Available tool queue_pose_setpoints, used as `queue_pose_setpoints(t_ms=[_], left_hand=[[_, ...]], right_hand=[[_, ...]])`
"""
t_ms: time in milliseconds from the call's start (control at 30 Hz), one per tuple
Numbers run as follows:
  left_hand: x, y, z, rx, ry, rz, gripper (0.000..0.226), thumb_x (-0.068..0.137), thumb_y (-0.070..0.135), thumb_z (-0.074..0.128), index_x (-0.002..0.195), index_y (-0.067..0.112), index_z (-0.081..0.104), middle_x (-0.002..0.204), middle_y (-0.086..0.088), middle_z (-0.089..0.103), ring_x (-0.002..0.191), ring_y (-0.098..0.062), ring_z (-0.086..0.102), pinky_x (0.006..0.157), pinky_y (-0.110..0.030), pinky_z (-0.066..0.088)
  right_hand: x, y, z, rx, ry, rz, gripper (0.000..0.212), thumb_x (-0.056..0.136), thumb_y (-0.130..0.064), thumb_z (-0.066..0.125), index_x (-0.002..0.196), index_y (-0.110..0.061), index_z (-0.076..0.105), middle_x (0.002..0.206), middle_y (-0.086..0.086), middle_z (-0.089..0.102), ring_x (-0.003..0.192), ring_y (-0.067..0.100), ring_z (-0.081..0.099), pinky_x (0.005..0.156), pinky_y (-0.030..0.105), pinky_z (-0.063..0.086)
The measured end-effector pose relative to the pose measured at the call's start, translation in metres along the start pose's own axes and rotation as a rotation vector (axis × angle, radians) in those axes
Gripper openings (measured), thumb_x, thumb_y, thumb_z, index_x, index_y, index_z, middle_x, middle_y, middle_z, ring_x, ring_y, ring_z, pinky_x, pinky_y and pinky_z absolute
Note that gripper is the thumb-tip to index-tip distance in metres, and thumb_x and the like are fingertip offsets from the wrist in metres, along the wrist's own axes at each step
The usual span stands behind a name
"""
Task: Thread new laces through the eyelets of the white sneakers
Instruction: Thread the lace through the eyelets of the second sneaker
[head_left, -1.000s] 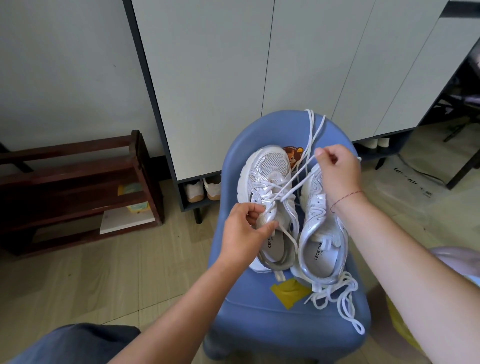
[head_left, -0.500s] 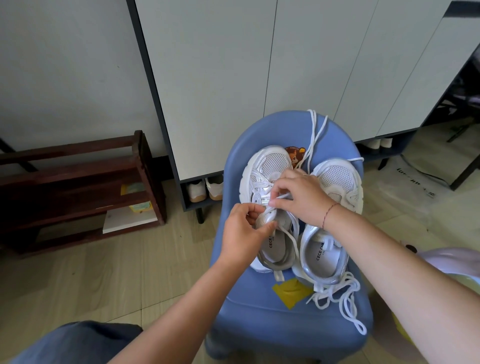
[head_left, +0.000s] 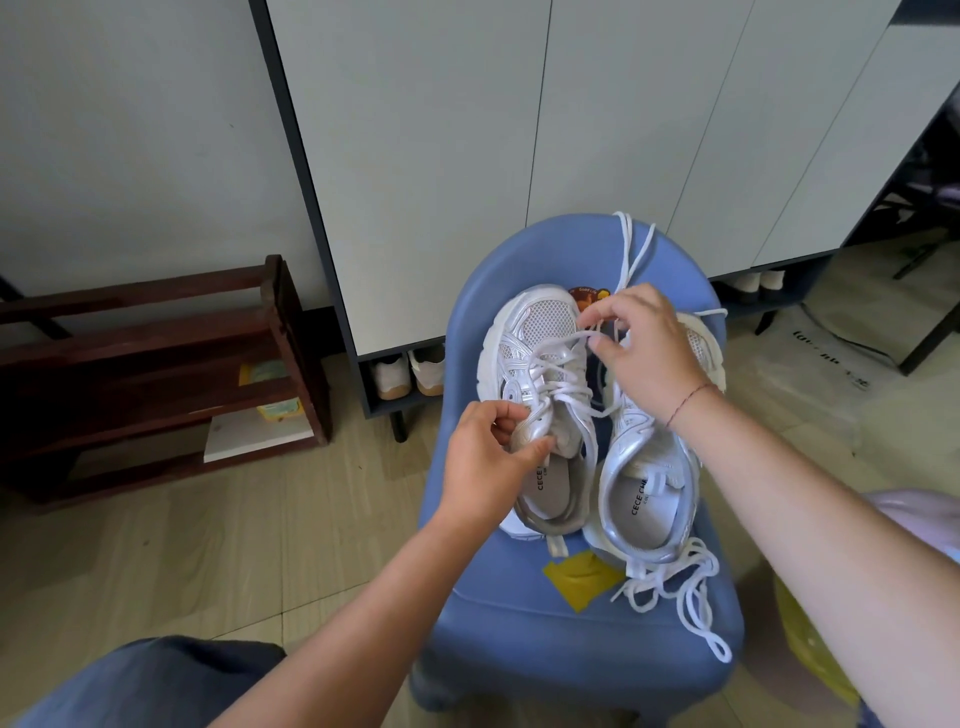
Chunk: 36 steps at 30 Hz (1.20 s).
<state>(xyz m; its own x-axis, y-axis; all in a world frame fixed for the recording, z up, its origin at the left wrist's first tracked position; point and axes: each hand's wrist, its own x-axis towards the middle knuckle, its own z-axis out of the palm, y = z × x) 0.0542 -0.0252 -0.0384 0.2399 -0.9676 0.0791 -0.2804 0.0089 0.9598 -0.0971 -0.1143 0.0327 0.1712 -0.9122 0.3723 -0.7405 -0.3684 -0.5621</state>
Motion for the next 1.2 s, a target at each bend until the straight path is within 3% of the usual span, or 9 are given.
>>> queue_pose_setpoints(t_ms=[233, 400, 500, 733, 833, 900, 967, 1067, 1200], left_hand=[[0.0, -0.001, 0.0, 0.008, 0.012, 0.009, 0.031, 0.074, 0.017, 0.081, 0.097, 0.018, 0.06, 0.101, -0.001, 0.059, 0.073, 0.004, 0.052, 0.067, -0.006, 0.042], [0.001, -0.001, 0.0, 0.017, 0.014, 0.011, 0.032, 0.074, 0.017, 0.081, 0.099, 0.017, 0.061, 0.101, 0.0, 0.058, 0.076, 0.001, 0.052, 0.07, -0.006, 0.042], [0.001, -0.001, 0.001, 0.013, 0.013, 0.016, 0.032, 0.075, 0.017, 0.081, 0.098, 0.019, 0.059, 0.102, 0.001, 0.058, 0.076, 0.0, 0.052, 0.069, -0.005, 0.041], [0.002, -0.002, 0.001, 0.003, 0.005, 0.011, 0.031, 0.075, 0.018, 0.081, 0.097, 0.02, 0.059, 0.101, -0.002, 0.058, 0.072, 0.004, 0.05, 0.069, -0.006, 0.041], [0.001, -0.003, 0.0, 0.0, -0.002, 0.009, 0.031, 0.075, 0.018, 0.081, 0.096, 0.021, 0.058, 0.099, -0.001, 0.057, 0.071, 0.009, 0.05, 0.067, -0.005, 0.041], [0.001, -0.002, -0.001, -0.008, -0.004, 0.012, 0.03, 0.075, 0.017, 0.081, 0.095, 0.021, 0.059, 0.098, 0.0, 0.057, 0.071, 0.01, 0.049, 0.067, -0.005, 0.041], [0.001, -0.002, -0.001, -0.02, -0.004, 0.017, 0.03, 0.074, 0.017, 0.081, 0.095, 0.021, 0.059, 0.098, 0.0, 0.057, 0.071, 0.011, 0.049, 0.066, -0.005, 0.041], [0.002, -0.003, -0.001, -0.026, -0.001, 0.015, 0.031, 0.074, 0.017, 0.082, 0.096, 0.018, 0.06, 0.098, -0.002, 0.058, 0.069, 0.011, 0.049, 0.065, -0.004, 0.04], [0.002, -0.004, -0.001, -0.039, -0.011, 0.018, 0.029, 0.075, 0.017, 0.081, 0.097, 0.018, 0.061, 0.098, -0.003, 0.058, 0.069, 0.011, 0.05, 0.065, -0.005, 0.041]], right_hand=[[-0.017, -0.021, 0.021, -0.189, -0.251, -0.101, 0.014, 0.077, -0.044, 0.071, 0.08, -0.03, 0.071, 0.095, -0.01, 0.044, 0.111, 0.013, 0.04, 0.096, 0.033, 0.025], [-0.019, -0.022, 0.031, -0.178, -0.264, -0.078, 0.01, 0.078, -0.037, 0.072, 0.077, -0.028, 0.07, 0.087, -0.01, 0.047, 0.101, 0.012, 0.047, 0.089, 0.031, 0.027], [-0.015, -0.019, 0.034, 0.042, -0.238, -0.028, 0.01, 0.082, -0.024, 0.07, 0.073, -0.02, 0.066, 0.079, -0.01, 0.048, 0.076, 0.006, 0.049, 0.083, 0.033, 0.041], [0.003, -0.025, 0.009, 0.459, 0.055, 0.156, 0.011, 0.09, -0.021, 0.061, 0.088, -0.013, 0.068, 0.077, -0.003, 0.06, 0.067, 0.0, 0.049, 0.064, 0.013, 0.04], [0.017, -0.031, -0.017, 0.58, 0.084, 0.241, 0.013, 0.091, -0.02, 0.061, 0.081, -0.014, 0.067, 0.055, -0.016, 0.056, 0.05, -0.007, 0.046, 0.056, 0.009, 0.037], [0.015, -0.029, -0.029, 0.538, -0.019, 0.283, 0.014, 0.09, -0.021, 0.062, 0.078, -0.016, 0.066, 0.044, -0.02, 0.052, 0.043, -0.01, 0.045, 0.055, 0.011, 0.035], [0.006, -0.019, -0.038, 0.368, -0.169, 0.321, 0.019, 0.087, -0.025, 0.065, 0.078, -0.01, 0.068, 0.054, -0.014, 0.054, 0.049, -0.006, 0.047, 0.058, 0.017, 0.035], [-0.009, -0.006, -0.044, -0.023, -0.419, 0.288, 0.04, 0.088, -0.041, 0.061, 0.068, -0.007, 0.069, 0.064, 0.007, 0.048, 0.061, 0.017, 0.043, 0.058, 0.027, 0.031], [-0.012, -0.003, -0.03, -0.083, -0.265, 0.208, 0.029, 0.089, -0.035, 0.06, 0.07, -0.014, 0.066, 0.067, 0.003, 0.059, 0.066, 0.018, 0.05, 0.059, 0.027, 0.034]])
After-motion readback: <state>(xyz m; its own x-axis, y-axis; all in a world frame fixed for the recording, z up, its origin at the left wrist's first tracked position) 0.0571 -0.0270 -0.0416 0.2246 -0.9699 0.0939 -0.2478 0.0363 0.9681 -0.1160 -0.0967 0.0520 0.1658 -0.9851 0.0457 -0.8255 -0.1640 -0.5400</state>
